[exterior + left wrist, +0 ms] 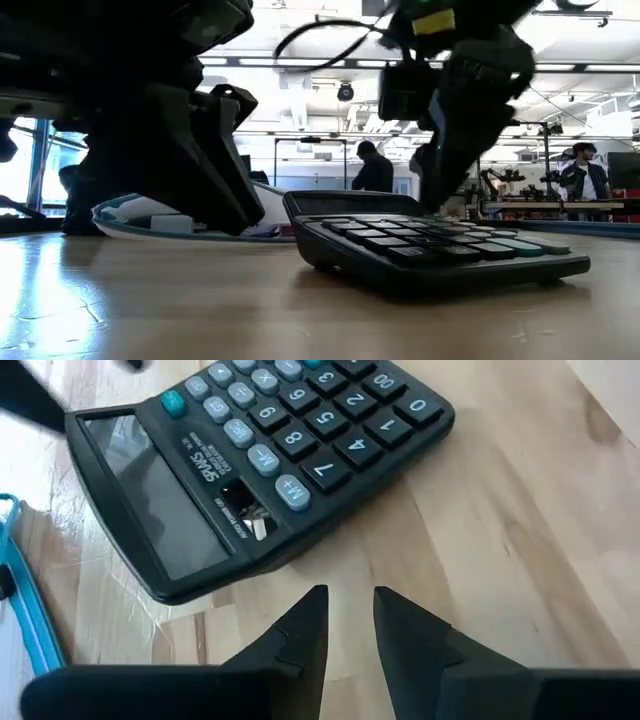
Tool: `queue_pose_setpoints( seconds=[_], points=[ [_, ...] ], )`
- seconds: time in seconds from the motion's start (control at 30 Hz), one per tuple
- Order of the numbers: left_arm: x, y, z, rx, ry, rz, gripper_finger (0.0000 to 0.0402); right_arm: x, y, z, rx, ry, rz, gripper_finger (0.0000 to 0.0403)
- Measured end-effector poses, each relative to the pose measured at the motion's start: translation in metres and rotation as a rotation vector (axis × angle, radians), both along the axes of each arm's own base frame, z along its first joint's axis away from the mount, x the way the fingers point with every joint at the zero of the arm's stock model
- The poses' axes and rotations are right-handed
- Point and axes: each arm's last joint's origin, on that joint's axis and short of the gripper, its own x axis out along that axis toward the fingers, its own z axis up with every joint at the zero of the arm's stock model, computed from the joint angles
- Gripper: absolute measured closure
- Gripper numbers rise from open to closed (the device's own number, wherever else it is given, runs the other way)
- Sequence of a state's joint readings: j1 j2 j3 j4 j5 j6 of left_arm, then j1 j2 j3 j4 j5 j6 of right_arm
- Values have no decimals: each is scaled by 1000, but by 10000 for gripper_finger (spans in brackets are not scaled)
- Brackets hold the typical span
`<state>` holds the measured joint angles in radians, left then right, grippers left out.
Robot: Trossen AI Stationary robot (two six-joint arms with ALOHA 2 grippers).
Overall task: Unpack backpack
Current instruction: Put the black calculator on top of the blue first aid kit
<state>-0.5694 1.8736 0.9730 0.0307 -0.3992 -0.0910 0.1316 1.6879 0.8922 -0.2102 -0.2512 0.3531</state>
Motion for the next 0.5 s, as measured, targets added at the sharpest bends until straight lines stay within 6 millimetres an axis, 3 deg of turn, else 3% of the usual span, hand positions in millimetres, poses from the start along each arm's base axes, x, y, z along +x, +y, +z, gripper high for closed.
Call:
queue_pose_setpoints(
  seconds=[0.23, 0.5],
  points=[
    [12, 13, 4, -33, -46, 45, 337, -30, -7, -29, 121, -240, -139, 119],
    [23, 31, 5, -75, -56, 113, 337, -16, 5, -41, 112, -329, -78, 119]
  ],
)
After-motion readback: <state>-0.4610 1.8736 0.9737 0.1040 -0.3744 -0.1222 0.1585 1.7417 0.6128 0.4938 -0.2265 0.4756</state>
